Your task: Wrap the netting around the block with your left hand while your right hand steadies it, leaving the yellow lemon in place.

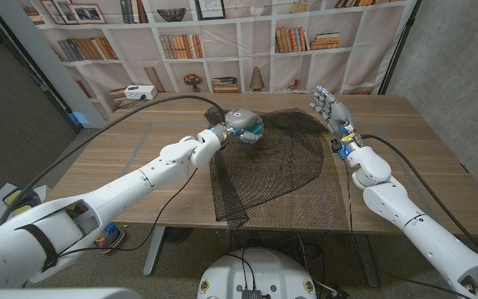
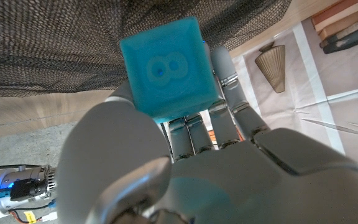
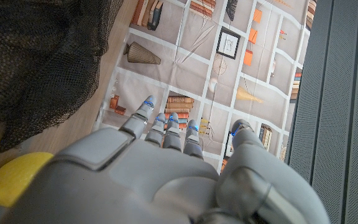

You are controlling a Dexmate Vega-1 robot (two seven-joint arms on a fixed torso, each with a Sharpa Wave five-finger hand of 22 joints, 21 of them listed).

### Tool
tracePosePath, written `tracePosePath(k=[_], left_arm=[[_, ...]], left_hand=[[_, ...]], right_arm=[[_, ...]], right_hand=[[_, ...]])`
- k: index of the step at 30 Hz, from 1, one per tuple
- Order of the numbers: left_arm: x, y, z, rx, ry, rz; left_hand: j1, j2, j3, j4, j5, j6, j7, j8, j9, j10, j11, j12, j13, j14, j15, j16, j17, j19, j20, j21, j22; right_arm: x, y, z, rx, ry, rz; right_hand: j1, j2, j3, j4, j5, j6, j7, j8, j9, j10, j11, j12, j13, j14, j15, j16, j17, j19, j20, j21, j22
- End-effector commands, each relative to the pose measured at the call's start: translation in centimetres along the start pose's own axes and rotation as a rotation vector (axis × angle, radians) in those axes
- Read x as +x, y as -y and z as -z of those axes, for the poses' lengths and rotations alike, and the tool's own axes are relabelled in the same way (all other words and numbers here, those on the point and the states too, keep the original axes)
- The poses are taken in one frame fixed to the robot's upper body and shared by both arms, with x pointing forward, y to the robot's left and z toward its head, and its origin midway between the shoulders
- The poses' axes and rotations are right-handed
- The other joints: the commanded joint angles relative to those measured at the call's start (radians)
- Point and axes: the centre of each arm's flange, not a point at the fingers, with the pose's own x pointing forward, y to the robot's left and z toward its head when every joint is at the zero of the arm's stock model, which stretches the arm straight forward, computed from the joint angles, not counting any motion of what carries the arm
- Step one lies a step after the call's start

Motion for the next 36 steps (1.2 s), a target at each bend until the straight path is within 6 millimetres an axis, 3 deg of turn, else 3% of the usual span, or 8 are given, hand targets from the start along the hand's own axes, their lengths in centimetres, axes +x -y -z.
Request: tracePosePath(k=[1, 18, 27, 30, 32, 36], left_arm=[[0.9, 1.6, -0.8, -0.030, 0.024, 0.046], [1.5, 3.3, -1.1, -0.023, 0.032, 0.127], [1.3, 3.3, -1.1, -0.004, 0.037, 0.158], [1.2, 3.2, -1.2, 0.010, 0.040, 0.165], [1.1, 3.2, -1.3, 0.012, 0.042, 0.171], [0.9, 3.1, -1.2, 0.017, 0.039, 0.167]], left_hand=[[0.195, 0.200, 0.004, -0.005, 0.008, 0.017, -0.001, -0.002, 0.002, 0.031, -0.031, -0.010, 0.076, 0.109, -0.196, -0.009, -0.009, -0.004, -0.046, 0.009, -0.002], [0.191, 0.200, 0.015, -0.007, 0.006, 0.019, -0.009, -0.018, -0.005, 0.036, -0.030, -0.037, 0.041, 0.089, -0.191, -0.061, -0.058, -0.026, -0.038, 0.011, -0.016], [0.168, 0.186, 0.042, -0.015, 0.001, -0.055, -0.045, -0.078, -0.029, -0.038, -0.017, -0.098, -0.017, 0.004, -0.167, -0.188, -0.151, -0.121, -0.004, -0.013, -0.023], [0.134, 0.166, 0.036, -0.015, 0.001, -0.107, -0.071, -0.115, -0.045, -0.090, -0.020, -0.132, -0.043, -0.049, -0.163, -0.242, -0.181, -0.181, 0.020, -0.037, -0.025], [0.087, 0.146, 0.020, -0.004, -0.001, -0.147, -0.073, -0.138, -0.059, -0.128, -0.018, -0.160, -0.065, -0.105, -0.161, -0.287, -0.202, -0.221, 0.042, -0.059, -0.027], [0.018, 0.124, -0.006, 0.008, 0.000, -0.211, -0.097, -0.157, -0.083, -0.192, -0.024, -0.218, -0.102, -0.212, -0.146, -0.351, -0.226, -0.296, 0.070, -0.107, -0.029]], right_arm=[[0.2, 0.1, 0.4, 0.006, -0.007, 0.001], [0.4, 0.4, 0.6, 0.010, -0.010, 0.001], [0.5, 0.3, 0.7, 0.013, -0.009, -0.001], [0.5, 0.3, 0.7, 0.011, -0.007, -0.002], [0.5, 0.3, 0.7, 0.011, -0.007, -0.002], [0.4, 0.2, 0.6, 0.012, -0.007, -0.001]], right_hand=[[0.002, 0.001, 0.006, -0.006, 0.006, 0.005, 0.003, -0.003, 0.003, -0.002, -0.005, -0.002, 0.003, 0.001, 0.003, -0.003, 0.001, 0.004, 0.003, -0.001, 0.004], [0.006, 0.006, 0.008, -0.009, 0.006, 0.006, 0.004, -0.002, 0.003, -0.003, -0.004, -0.004, 0.003, -0.003, 0.002, -0.004, 0.001, 0.000, 0.005, -0.003, 0.004], [0.007, 0.007, 0.009, -0.011, 0.006, 0.007, 0.006, -0.002, 0.003, -0.002, -0.004, -0.004, 0.004, -0.003, 0.003, -0.004, 0.001, -0.001, 0.005, -0.004, 0.004], [0.008, 0.008, 0.009, -0.011, 0.006, 0.008, 0.006, -0.002, 0.003, -0.002, -0.004, -0.004, 0.004, -0.004, 0.004, -0.004, 0.001, -0.001, 0.005, -0.004, 0.004], [0.009, 0.009, 0.010, -0.012, 0.006, 0.008, 0.006, -0.002, 0.004, -0.002, -0.004, -0.004, 0.004, -0.004, 0.004, -0.004, 0.001, -0.001, 0.005, -0.004, 0.004], [0.010, 0.009, 0.010, -0.013, 0.006, 0.009, 0.007, -0.002, 0.004, -0.001, -0.004, -0.003, 0.004, -0.004, 0.004, -0.003, 0.001, -0.001, 0.005, -0.004, 0.004]])
